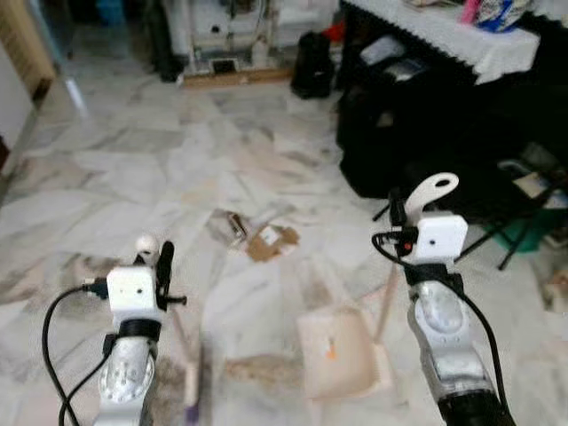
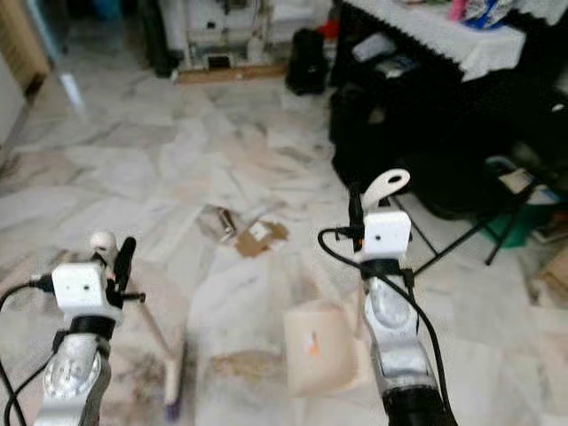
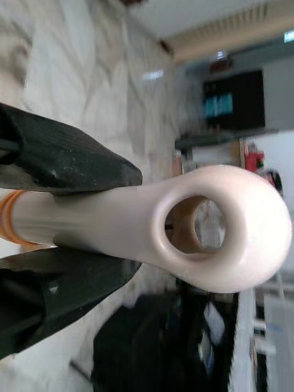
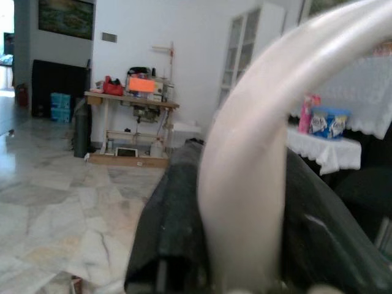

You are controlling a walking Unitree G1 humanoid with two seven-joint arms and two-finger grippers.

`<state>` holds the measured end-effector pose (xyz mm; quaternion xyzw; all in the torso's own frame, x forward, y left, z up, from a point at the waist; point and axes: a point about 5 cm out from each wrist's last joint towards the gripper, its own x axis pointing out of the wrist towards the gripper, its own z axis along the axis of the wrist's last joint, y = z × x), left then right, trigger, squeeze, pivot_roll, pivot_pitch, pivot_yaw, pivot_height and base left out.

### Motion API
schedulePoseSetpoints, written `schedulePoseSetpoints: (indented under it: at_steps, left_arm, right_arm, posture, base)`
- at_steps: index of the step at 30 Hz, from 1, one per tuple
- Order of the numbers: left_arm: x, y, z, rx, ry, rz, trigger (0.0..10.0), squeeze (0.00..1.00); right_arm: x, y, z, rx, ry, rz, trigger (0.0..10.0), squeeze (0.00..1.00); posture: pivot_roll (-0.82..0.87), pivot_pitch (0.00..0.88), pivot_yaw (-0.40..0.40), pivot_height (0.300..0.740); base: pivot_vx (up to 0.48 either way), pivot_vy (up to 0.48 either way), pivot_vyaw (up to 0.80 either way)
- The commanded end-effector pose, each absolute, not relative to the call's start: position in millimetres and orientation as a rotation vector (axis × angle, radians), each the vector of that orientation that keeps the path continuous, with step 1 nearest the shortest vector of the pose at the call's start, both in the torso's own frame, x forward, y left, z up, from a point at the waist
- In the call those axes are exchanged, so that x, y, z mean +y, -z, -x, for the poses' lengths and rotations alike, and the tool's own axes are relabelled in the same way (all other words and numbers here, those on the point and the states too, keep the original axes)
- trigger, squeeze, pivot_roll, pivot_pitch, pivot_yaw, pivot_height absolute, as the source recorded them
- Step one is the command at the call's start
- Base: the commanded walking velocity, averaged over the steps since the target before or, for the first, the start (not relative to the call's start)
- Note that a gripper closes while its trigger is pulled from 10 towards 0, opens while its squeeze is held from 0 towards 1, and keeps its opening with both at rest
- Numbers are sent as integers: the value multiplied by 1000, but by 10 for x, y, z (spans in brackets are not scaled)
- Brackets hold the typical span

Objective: Sweep floor

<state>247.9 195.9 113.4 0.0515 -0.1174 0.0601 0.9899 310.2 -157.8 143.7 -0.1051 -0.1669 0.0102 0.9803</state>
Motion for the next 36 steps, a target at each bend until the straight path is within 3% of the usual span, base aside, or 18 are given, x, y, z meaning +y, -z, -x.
schedulePoseSetpoints:
  at_steps: [1, 8, 36]
  left_arm:
    - [1960, -1250, -2492, -294, -125, -115, 10000, 0]
    - [1973, -1240, -2515, -280, -128, -123, 10000, 0]
    - [1978, -1228, -2523, -271, -132, -127, 10000, 0]
  right_arm:
    - [-1584, -1577, -3119, -392, -11, 202, 10000, 0]
    - [-1534, -1610, -3119, -417, -23, 216, 10000, 0]
    - [-1398, -1554, -3101, -388, -115, 192, 10000, 0]
  posture:
    - [82, 3, 12, 740]
    - [82, 17, 15, 740]
    - [81, 29, 18, 740]
  base:
    - [0, 0, -800]
    - [0, 0, -229]
    - [307, 0, 112]
